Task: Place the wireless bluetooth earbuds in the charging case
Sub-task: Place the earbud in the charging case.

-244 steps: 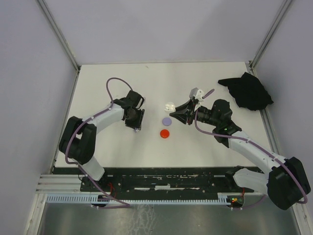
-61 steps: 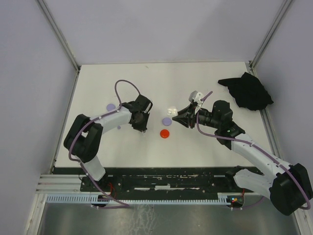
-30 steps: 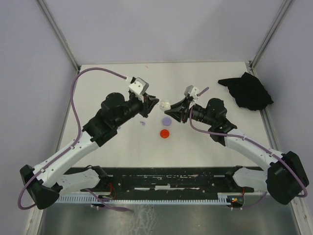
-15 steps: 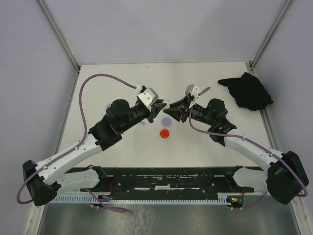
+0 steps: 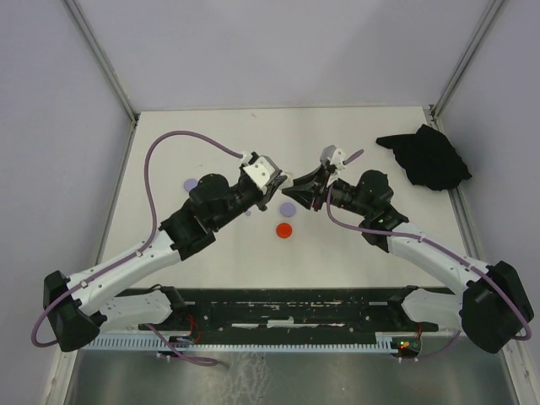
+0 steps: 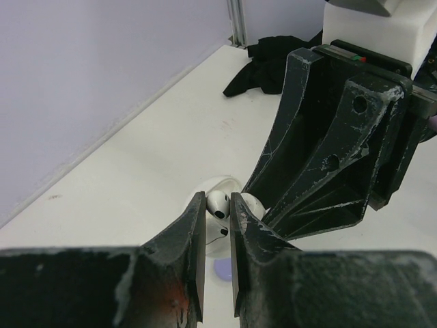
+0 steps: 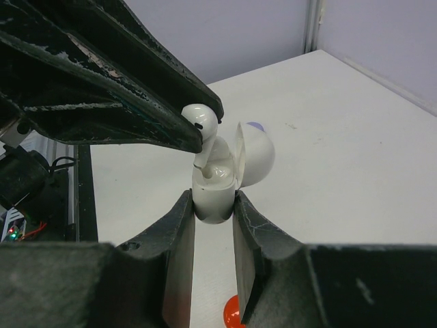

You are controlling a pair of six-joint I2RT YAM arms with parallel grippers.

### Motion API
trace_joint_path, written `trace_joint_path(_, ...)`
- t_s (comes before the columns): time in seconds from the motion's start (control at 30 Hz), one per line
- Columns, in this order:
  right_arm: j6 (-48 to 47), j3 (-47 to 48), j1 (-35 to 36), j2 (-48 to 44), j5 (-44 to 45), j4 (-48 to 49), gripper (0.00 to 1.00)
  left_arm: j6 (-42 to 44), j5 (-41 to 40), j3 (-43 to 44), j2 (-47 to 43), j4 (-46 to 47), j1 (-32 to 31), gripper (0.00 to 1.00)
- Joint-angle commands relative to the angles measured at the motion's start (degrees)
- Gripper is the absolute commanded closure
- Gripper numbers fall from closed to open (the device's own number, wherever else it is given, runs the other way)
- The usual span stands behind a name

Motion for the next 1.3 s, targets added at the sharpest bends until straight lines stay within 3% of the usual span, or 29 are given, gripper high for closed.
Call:
trace_joint_path(0.0,0.10,2.25,0.32,-1.83,0.83,2.57,0.98,2.78,-0.62,-0.39,0.07,3.82,-0.43,0.80)
trace_joint_path(0.47,-0.04,2.16,0.31,-2.15,1.58,2.43,0.98,6.36,-2.26,-2.09,-0.12,1.72,-2.65,0.78)
trace_joint_path(0.87,0.14,1.13,0.35,-2.54,4.69,3.66,0.98,4.76,-1.15,-1.04,-0.99,-2.32,-3.56,0.59)
trace_joint_path(1.1,-0.21,0.56,0.39,-2.64,5.69,3.51,0.98,-1.19,-1.84,2.22,-2.76,-3.98,-3.54,0.44)
trace_joint_path(1.27,-0.43,-0.23,0.32,-2.89,6.95,3.53,0.98,-5.60,-6.47,6.74,-2.41,-8.67,-3.31,0.40)
